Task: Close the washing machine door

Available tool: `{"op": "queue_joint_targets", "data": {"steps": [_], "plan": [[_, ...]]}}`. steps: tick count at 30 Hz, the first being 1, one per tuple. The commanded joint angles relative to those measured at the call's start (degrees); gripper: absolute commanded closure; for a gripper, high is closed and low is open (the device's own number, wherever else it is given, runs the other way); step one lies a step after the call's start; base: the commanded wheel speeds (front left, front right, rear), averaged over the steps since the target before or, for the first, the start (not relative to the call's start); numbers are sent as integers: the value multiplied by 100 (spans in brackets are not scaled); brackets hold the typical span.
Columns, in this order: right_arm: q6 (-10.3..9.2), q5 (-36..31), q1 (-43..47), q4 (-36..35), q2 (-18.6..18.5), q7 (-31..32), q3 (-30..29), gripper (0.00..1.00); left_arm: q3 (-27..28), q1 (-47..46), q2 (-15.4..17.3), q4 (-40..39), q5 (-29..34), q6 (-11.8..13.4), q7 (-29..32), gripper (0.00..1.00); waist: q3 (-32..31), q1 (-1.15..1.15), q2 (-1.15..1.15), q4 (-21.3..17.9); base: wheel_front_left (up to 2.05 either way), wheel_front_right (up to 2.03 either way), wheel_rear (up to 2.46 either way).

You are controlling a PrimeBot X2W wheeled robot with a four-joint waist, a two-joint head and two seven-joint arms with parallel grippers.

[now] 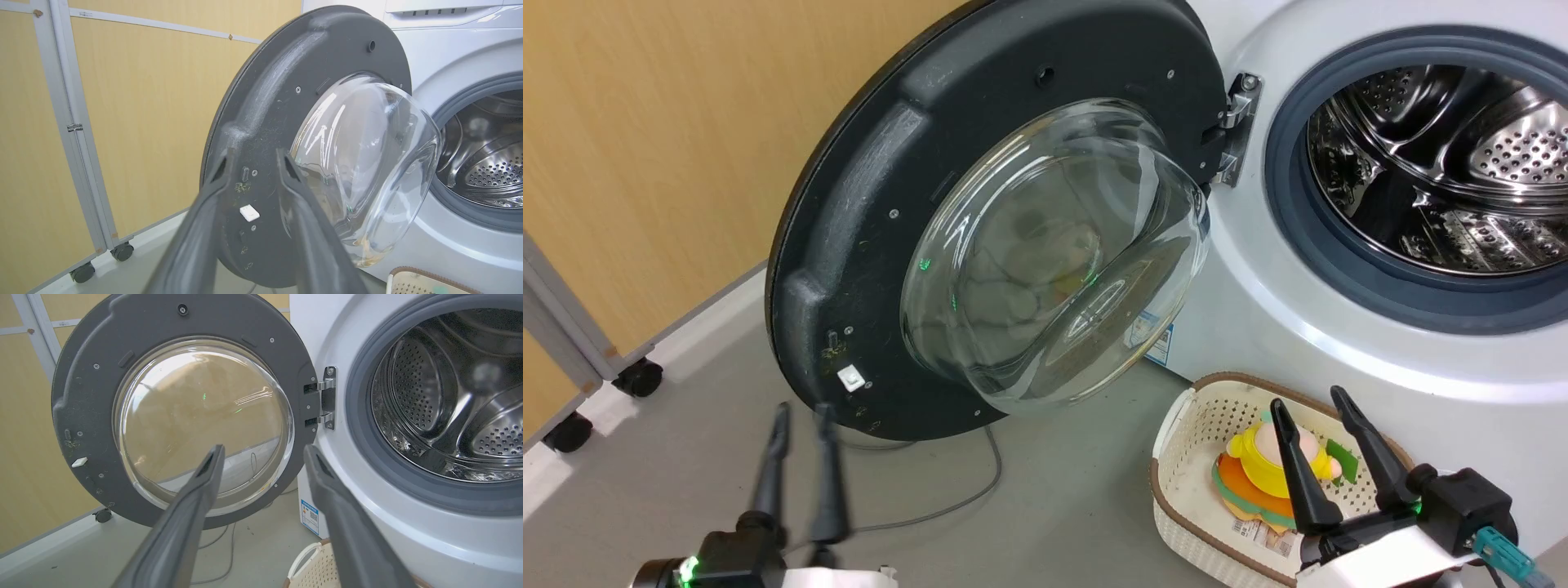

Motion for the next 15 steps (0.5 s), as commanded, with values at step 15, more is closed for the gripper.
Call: {"op": "queue_joint_targets", "data": {"steps": [15], "plan": [[5, -203, 395, -296, 61, -23, -262, 0, 892, -1327, 855, 311, -745, -996, -24, 100, 189, 0, 0, -187, 0, 0, 0]]}}
